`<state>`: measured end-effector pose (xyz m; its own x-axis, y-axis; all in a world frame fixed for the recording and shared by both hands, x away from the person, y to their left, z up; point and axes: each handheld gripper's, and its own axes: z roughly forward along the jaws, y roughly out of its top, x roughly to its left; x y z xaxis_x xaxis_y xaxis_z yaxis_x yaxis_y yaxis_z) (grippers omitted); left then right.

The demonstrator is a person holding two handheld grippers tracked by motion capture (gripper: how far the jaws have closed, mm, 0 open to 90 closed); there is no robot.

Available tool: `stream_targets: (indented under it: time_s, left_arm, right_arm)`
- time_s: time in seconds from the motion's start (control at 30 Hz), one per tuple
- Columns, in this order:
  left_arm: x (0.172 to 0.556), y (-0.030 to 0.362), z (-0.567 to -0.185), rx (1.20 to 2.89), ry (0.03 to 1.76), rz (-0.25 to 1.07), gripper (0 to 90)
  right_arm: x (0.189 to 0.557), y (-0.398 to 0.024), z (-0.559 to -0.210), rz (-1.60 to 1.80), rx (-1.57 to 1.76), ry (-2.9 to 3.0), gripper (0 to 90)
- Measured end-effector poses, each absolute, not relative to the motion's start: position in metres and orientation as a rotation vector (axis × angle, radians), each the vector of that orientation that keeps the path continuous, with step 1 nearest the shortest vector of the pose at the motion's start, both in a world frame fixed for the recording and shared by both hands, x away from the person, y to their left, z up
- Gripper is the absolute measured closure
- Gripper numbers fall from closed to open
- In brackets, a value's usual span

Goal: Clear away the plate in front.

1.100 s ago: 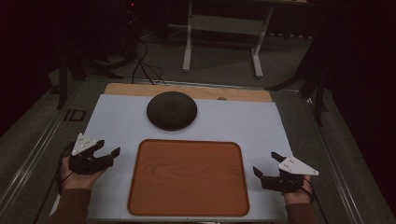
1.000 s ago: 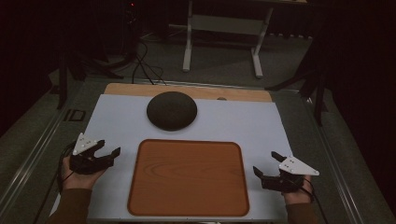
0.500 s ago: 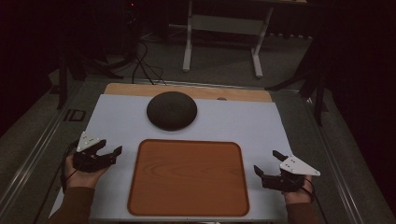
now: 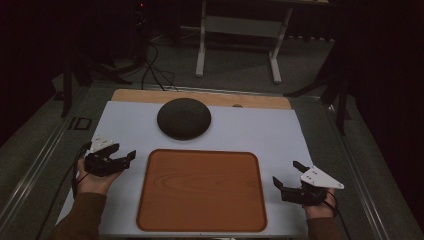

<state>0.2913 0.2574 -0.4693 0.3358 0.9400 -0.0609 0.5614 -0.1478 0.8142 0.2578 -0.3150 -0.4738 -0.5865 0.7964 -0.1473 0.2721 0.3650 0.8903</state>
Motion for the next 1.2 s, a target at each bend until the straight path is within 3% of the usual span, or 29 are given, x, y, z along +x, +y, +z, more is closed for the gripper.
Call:
stream_targets:
  time_s: [1.2]
  left_arm:
    - [0.344, 0.231, -0.478, 1.824, 1.349, 0.586, 33.1]
  right_arm:
    - [0.257, -0.315, -0.473, 1.189, 0.910, 2.057, 11.4]
